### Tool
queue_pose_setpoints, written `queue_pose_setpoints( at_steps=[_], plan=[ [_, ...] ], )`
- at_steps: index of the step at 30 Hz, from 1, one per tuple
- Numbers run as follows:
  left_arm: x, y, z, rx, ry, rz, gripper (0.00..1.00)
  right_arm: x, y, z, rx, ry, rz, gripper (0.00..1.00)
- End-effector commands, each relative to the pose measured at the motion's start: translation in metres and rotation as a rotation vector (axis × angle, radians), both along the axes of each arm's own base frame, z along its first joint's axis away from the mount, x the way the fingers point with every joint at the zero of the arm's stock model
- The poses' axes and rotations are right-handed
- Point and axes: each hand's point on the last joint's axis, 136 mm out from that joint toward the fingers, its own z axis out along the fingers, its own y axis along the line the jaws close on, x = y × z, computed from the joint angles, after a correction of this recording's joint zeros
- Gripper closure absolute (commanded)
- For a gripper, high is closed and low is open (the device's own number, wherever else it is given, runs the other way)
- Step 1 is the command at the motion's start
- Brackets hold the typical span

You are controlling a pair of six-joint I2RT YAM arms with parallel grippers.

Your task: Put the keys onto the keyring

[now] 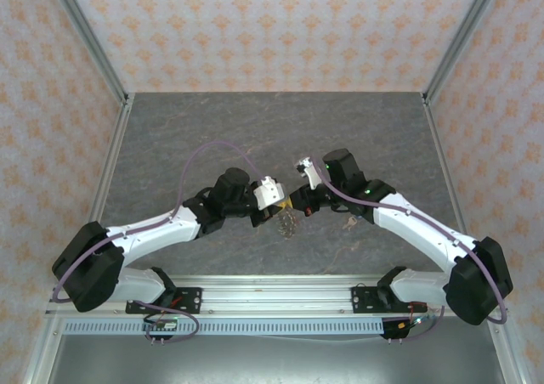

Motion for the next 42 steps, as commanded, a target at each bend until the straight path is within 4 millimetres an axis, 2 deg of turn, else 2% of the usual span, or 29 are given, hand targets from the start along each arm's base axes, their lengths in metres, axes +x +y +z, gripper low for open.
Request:
queue_pose_setpoints(
  at_steps=[1, 2, 4, 8, 11, 16, 23, 28, 29, 35, 40, 42],
  plan=[
    [0.004, -0.007, 0.011, -0.002, -0.022, -0.025, 1.00, -0.006, 0.001, 0.014, 0.011, -0.023, 0.041, 1.00],
    [0.004, -0.008, 0.010, 0.002, -0.018, -0.027, 1.00, -0.003, -0.002, 0.012, -0.004, -0.031, 0.027, 1.00],
    [0.004, -0.008, 0.009, 0.011, -0.009, -0.031, 0.88, 0.004, -0.009, 0.005, -0.052, -0.046, -0.020, 1.00],
    [0.003, -0.008, 0.007, 0.015, 0.005, -0.028, 0.77, 0.017, -0.024, -0.010, -0.126, -0.053, -0.114, 1.00],
    [0.002, -0.006, 0.008, 0.011, 0.015, -0.023, 0.71, 0.022, -0.034, -0.019, -0.147, -0.036, -0.165, 1.00],
    [-0.001, -0.002, 0.010, -0.021, 0.014, 0.005, 0.66, 0.024, -0.044, -0.035, -0.178, -0.011, -0.214, 1.00],
    [0.007, 0.013, 0.017, -0.062, -0.009, 0.123, 0.67, 0.017, -0.064, -0.068, -0.249, 0.079, -0.305, 1.00],
    [0.020, 0.032, 0.025, -0.141, -0.004, 0.272, 0.68, 0.005, -0.069, -0.095, -0.235, 0.183, -0.363, 1.00],
    [0.021, 0.035, 0.028, -0.161, -0.002, 0.292, 0.68, 0.003, -0.071, -0.094, -0.222, 0.183, -0.380, 1.00],
    [0.030, 0.055, 0.041, -0.271, 0.038, 0.430, 0.68, -0.007, -0.074, -0.117, -0.201, 0.286, -0.444, 1.00],
    [0.036, 0.077, 0.043, -0.312, 0.109, 0.584, 0.62, -0.018, -0.086, -0.145, -0.269, 0.418, -0.535, 1.00],
    [0.039, 0.090, 0.040, -0.333, 0.157, 0.685, 0.53, -0.021, -0.097, -0.155, -0.312, 0.449, -0.594, 0.98]
  ],
)
